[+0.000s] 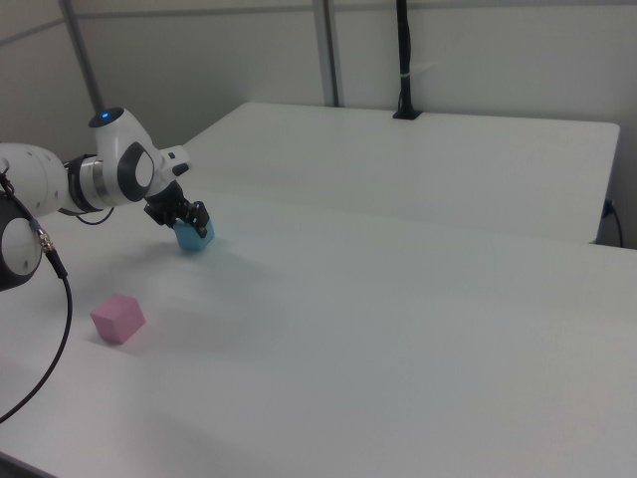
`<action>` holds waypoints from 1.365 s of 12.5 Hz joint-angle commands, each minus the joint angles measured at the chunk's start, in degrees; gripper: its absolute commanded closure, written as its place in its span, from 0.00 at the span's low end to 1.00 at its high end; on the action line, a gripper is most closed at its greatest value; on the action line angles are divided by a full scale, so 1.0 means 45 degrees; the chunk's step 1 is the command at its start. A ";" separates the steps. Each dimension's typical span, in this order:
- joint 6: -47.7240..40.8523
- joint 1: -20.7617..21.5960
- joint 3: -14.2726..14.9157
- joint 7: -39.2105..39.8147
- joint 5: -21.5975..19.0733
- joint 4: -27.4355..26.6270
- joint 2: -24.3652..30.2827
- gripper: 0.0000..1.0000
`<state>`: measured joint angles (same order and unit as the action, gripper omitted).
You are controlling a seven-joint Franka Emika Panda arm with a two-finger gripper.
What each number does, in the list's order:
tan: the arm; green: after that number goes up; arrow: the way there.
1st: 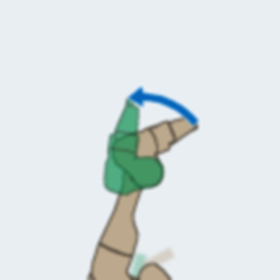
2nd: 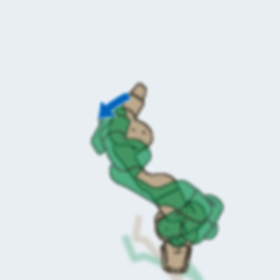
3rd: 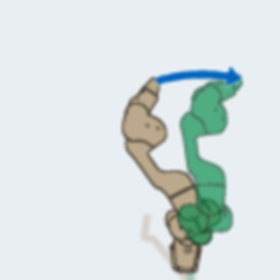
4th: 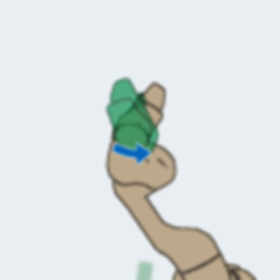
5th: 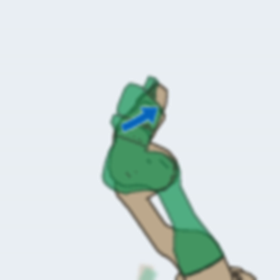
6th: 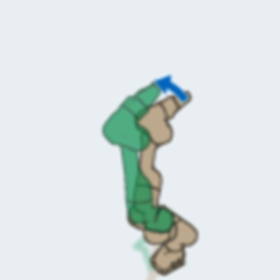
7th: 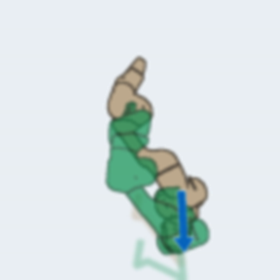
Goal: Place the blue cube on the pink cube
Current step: 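Lift the light-blue cube and carry it over the pink cube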
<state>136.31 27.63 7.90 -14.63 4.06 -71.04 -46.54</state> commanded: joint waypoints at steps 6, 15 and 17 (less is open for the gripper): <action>0.0118 0.0033 0.0296 -0.0381 0.0171 -0.3229 0.4340 0.42; 0.0196 -0.0163 -0.0524 -0.0244 0.0249 -1.1023 1.0806 0.38; 0.0235 -0.0144 -0.0524 -0.0225 0.0249 -1.1845 1.1317 0.35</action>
<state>136.33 27.09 5.96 -15.01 4.11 -117.41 -0.70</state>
